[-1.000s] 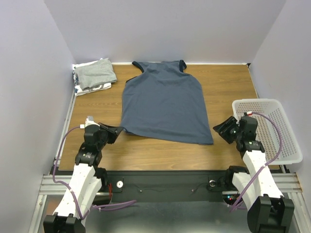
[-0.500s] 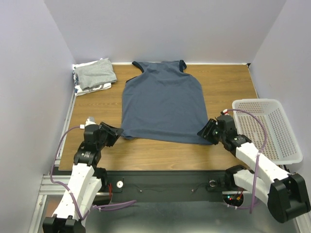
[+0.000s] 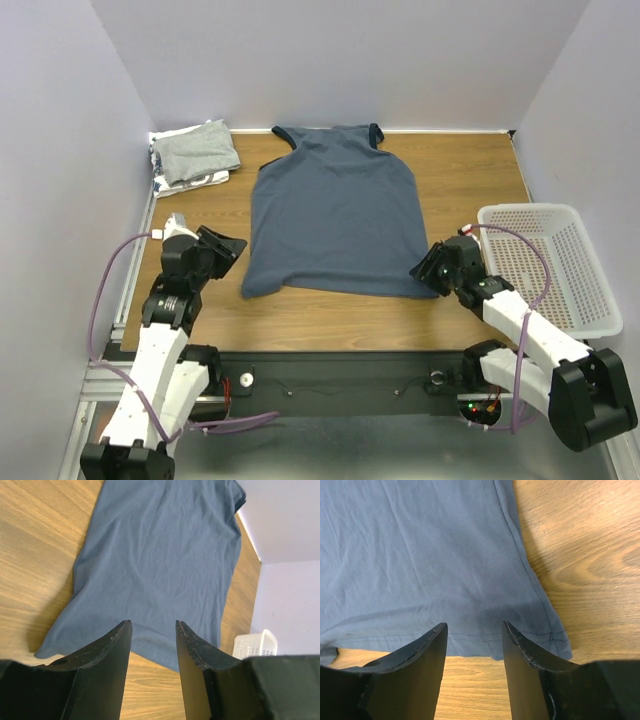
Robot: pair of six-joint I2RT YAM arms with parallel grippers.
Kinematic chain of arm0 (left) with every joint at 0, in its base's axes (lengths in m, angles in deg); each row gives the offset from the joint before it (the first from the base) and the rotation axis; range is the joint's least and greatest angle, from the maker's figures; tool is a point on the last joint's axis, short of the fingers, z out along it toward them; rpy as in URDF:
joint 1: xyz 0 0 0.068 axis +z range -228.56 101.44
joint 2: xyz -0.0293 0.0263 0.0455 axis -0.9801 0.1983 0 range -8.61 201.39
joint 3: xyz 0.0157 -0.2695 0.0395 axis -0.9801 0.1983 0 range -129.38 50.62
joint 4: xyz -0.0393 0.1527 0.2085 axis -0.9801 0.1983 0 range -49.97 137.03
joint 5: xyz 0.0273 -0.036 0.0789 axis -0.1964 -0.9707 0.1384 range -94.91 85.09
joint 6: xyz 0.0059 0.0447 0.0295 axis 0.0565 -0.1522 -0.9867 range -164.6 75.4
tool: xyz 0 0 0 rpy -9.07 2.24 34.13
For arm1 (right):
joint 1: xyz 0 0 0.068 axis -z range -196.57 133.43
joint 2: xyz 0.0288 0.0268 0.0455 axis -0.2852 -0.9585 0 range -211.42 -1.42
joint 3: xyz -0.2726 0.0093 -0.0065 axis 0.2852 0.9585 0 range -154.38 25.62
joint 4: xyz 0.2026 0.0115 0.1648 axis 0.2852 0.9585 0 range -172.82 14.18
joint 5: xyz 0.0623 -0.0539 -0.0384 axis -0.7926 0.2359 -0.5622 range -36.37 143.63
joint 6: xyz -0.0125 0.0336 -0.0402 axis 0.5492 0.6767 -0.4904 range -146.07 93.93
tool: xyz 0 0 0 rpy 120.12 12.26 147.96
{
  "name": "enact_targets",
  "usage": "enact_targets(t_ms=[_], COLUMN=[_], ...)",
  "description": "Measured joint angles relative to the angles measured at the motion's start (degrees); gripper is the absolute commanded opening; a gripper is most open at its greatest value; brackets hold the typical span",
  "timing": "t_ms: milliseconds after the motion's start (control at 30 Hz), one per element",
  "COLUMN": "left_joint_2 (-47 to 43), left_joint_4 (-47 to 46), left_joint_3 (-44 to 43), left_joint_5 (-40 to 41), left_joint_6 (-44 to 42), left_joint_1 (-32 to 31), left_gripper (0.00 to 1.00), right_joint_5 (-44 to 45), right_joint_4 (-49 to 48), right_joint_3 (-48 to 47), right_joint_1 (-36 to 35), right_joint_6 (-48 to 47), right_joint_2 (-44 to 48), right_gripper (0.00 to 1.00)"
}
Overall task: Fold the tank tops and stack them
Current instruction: Flatten the tank top out
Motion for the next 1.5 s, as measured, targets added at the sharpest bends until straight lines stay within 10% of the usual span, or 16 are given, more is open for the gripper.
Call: enact_targets(t_ms=[933,1233,1500], left_joint_2=[33.38,38.21,43.12], left_joint_4=[-25.07,-28.83,-29.9], left_joint_3=[0.13,0.5,0.66], left_joint_5=[0.5,1.4,4.68], left_joint_6=[0.24,0.07,-0.31], left_joint_1=[-8.81,-10.34,-11.65], left_gripper=[0.48,0.41,0.35], right_joint_5=[10.19,3.17,2.75], right_joint_4=[21.7,20.26,12.28], right_joint_3=[-9.75,-17.4,-14.95], right_joint_1=[5.64,5.22,-13.0], right_joint_6=[4.72,-0.2,5.53], right_joint_2=[-5.92,-4.31,-13.9], right_gripper=[0.81,0.61,0.45])
